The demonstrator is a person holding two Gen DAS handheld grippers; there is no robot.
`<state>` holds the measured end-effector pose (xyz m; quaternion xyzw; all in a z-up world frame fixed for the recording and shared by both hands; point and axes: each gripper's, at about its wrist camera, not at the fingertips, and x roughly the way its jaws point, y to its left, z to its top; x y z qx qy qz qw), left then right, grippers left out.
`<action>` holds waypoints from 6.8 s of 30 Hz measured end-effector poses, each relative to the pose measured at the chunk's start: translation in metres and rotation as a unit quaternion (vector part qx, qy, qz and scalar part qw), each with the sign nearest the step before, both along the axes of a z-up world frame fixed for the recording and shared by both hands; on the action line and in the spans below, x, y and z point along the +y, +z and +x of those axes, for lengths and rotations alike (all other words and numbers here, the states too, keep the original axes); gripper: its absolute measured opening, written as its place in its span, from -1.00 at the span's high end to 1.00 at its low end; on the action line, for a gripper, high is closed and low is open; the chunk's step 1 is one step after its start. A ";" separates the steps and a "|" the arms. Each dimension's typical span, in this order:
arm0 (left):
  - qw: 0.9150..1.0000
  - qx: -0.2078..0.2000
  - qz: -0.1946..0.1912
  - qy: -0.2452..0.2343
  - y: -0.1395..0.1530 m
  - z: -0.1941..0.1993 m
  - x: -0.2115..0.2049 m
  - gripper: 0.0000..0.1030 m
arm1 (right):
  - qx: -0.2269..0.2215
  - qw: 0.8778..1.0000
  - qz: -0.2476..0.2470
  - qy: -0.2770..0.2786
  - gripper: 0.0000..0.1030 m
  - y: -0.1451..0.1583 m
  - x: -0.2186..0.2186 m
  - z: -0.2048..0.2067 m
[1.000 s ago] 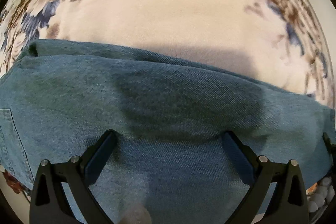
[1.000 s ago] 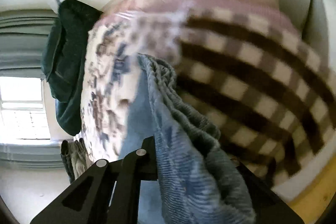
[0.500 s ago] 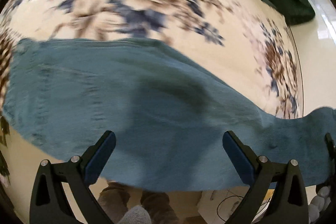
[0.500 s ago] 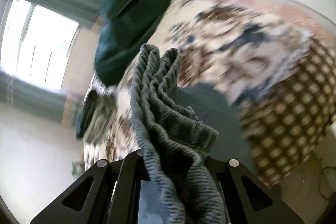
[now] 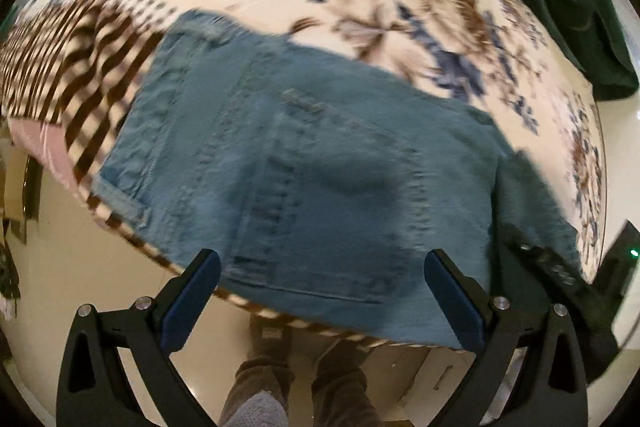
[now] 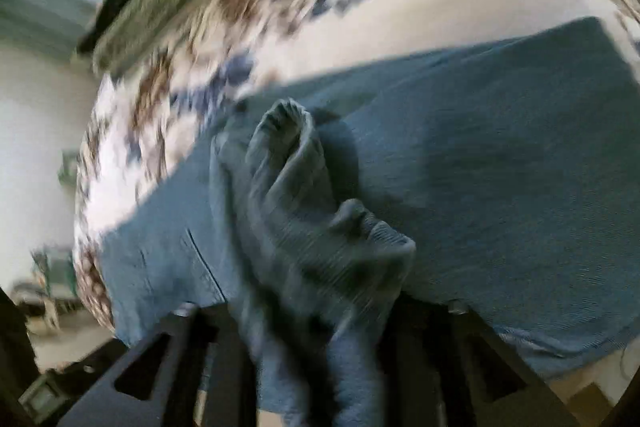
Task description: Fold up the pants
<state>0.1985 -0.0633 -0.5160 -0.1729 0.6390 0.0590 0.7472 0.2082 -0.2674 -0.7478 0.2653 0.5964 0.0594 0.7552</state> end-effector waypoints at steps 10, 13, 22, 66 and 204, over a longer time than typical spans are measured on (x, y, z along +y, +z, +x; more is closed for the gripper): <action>0.999 -0.019 -0.024 -0.016 0.005 0.025 -0.018 -1.00 | 0.024 0.998 -0.036 -0.040 -0.57 0.051 -0.090 -0.024; 0.998 -0.013 -0.036 -0.045 -0.007 0.050 -0.053 -1.00 | 0.051 0.994 -0.080 -0.049 -0.57 0.048 -0.127 -0.033; 0.986 0.029 0.034 -0.158 -0.057 0.071 -0.138 -0.75 | 0.108 0.993 -0.037 0.014 0.25 0.005 -0.131 -0.046; 0.984 0.046 0.072 -0.158 -0.061 0.001 -0.126 -0.87 | 0.188 0.967 -0.146 0.089 1.00 -0.014 -0.164 -0.088; 0.995 -0.087 0.035 -0.024 0.019 0.051 -0.096 -0.34 | 0.037 0.992 -0.092 -0.074 0.74 0.121 -0.380 -0.051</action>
